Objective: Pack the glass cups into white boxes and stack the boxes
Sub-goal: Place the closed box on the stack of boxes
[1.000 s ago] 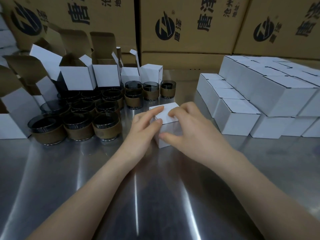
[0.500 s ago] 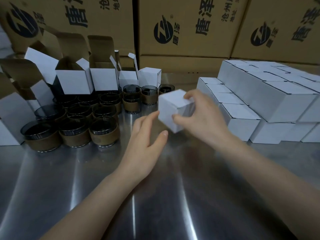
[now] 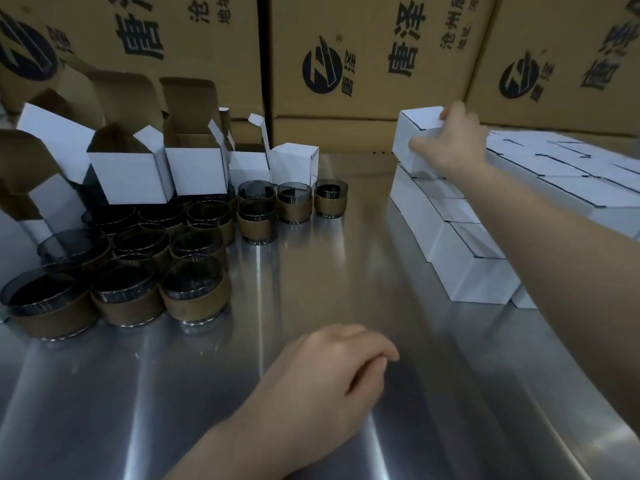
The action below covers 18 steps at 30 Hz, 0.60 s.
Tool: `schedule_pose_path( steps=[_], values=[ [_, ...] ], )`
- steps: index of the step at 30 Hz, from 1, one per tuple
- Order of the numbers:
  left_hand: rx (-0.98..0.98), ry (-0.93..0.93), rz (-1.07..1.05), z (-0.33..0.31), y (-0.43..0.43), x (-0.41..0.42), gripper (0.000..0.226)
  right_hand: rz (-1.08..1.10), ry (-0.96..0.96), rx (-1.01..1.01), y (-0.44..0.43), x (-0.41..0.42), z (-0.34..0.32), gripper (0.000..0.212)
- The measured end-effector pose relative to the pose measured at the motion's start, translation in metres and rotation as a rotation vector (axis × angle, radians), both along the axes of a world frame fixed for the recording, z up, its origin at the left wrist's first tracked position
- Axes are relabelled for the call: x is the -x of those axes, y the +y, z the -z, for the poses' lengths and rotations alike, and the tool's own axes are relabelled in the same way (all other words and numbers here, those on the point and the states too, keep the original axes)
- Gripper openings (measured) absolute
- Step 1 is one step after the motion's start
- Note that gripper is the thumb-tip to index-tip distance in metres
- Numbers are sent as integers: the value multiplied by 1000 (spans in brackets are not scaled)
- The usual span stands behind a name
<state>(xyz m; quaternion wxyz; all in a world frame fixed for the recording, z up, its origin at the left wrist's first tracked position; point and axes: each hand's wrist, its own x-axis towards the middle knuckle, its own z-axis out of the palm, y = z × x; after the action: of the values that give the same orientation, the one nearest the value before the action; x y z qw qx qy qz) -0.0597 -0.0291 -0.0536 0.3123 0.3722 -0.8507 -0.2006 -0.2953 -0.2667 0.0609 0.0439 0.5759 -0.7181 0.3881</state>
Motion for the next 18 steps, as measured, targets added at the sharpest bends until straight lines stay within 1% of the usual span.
schedule_pose_path(
  steps=[3,9,13,15,18],
  values=[
    [4,-16,12,-1,-1,0,29,39,109,-34,-14,5,10,58],
    [-5,-35,-4,0,-2,1,35,86,212,-42,-31,6,18,57],
    [-36,-50,7,-1,-2,1,44,145,247,-100,-35,6,16,56],
    [-46,-58,2,-1,-2,1,43,172,275,-122,-36,7,15,53],
    [-62,-74,-8,-1,-2,1,35,184,302,-138,-38,9,15,51]
  ],
)
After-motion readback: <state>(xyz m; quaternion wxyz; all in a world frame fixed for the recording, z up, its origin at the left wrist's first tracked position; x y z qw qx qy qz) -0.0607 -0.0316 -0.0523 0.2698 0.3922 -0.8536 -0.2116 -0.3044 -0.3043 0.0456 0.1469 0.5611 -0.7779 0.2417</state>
